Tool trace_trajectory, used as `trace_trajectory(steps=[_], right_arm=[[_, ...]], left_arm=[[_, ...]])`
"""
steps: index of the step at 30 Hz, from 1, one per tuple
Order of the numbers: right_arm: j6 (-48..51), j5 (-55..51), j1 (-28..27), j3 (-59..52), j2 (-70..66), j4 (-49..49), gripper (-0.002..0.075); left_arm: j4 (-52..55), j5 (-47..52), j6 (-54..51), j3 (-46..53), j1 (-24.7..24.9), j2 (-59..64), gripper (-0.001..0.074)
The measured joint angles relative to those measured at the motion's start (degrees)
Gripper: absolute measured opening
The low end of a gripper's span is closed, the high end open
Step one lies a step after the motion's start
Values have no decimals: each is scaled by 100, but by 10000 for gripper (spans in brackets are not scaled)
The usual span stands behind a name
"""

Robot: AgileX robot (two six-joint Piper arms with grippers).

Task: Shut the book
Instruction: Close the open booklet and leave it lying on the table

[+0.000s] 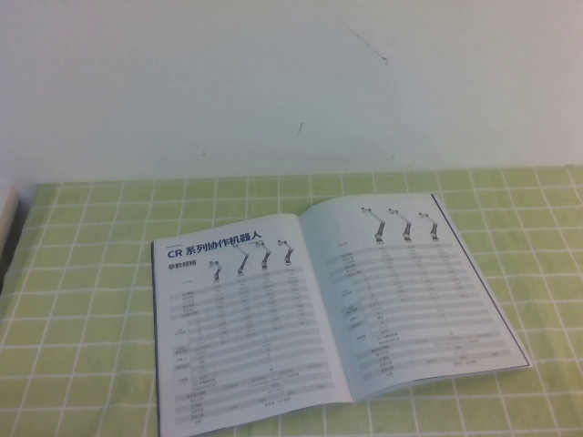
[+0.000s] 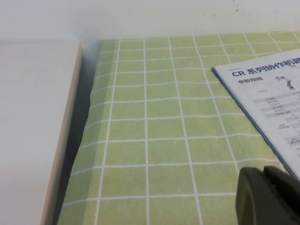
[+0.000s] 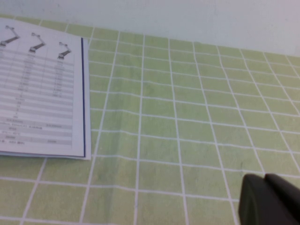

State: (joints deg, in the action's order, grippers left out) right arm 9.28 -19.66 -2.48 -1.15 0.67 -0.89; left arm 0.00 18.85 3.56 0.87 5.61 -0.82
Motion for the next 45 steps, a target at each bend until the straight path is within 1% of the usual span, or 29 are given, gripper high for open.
trace_trajectory(steps=[3,6,8,15,19,24,27,30,32,34,37,39,40,41,43,45], right_arm=[[0,124,0,-12,0,0,-3],[0,609,0,-46,0,-37,-3],[0,1096,0,-46,0,-95,-3],[0,4012,0,-46,0,-180,-3],[0,5162,0,-46,0,-180,-3],[-164,6137,0,-46,0,-180,-3],[-467,6563,0,-46,0,-180,-3],[-690,6537,0,-46,0,-192,-3],[-761,5992,0,3,0,-349,-3],[-807,5135,0,206,0,-721,-3],[-1061,3838,0,757,0,-1455,-3],[-1337,2991,0,1168,0,-1655,-3],[-1499,2494,0,1376,0,-1692,-3],[-1549,2266,0,1499,-26,-1705,-3],[-1787,1668,0,1882,-219,-1728,-3],[-1917,1039,0,2223,-571,-1657,-3]], left_arm=[[0,-174,0,12,0,0,-3],[0,-858,0,40,0,0,-3],[0,-1617,0,40,0,0,-3],[32,-4681,-13,40,0,0,-3],[32,-5961,-26,40,0,0,-3],[56,-6991,-94,40,0,0,-3],[-146,-7236,-105,40,0,0,-3],[-463,-6889,97,-42,0,-3,-3],[-493,-6229,173,-284,0,-3,-3],[-326,-4980,311,-699,0,-3,-3],[357,-2626,712,-1563,0,62,-3],[623,-1593,769,-1985,0,321,-3],[672,-1148,758,-2171,0,494,-3],[674,-777,730,-2329,0,692,-3],[636,-219,591,-2588,0,1142,-3],[514,137,432,-2778,0,1543,-3]])
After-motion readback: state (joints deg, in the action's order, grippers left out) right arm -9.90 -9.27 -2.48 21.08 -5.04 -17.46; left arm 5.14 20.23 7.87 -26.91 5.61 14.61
